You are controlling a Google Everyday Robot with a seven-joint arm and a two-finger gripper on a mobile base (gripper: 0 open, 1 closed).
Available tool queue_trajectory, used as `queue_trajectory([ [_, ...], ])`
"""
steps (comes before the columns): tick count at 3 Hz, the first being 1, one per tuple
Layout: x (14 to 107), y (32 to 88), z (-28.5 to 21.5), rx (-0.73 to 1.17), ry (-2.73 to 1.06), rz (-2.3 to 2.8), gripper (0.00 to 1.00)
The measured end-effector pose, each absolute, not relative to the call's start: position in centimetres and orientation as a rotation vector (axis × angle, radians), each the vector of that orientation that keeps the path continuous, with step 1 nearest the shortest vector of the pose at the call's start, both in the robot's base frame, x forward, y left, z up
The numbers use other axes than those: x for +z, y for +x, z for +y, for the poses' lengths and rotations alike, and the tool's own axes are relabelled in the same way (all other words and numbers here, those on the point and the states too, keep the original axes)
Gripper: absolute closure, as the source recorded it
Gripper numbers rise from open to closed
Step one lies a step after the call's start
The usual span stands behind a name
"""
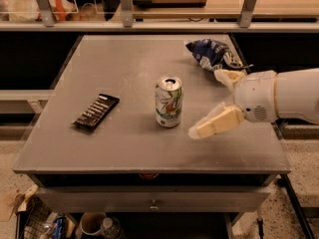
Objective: Pick 7up can
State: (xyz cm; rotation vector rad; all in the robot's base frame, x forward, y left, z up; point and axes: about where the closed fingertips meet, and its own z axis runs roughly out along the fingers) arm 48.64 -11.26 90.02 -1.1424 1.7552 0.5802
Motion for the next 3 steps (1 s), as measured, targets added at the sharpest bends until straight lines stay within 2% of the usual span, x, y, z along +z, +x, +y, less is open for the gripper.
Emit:
queue_trajectory([
  [3,87.7,50.8,-6.0,0.663,-1.13,1.69,0.0],
])
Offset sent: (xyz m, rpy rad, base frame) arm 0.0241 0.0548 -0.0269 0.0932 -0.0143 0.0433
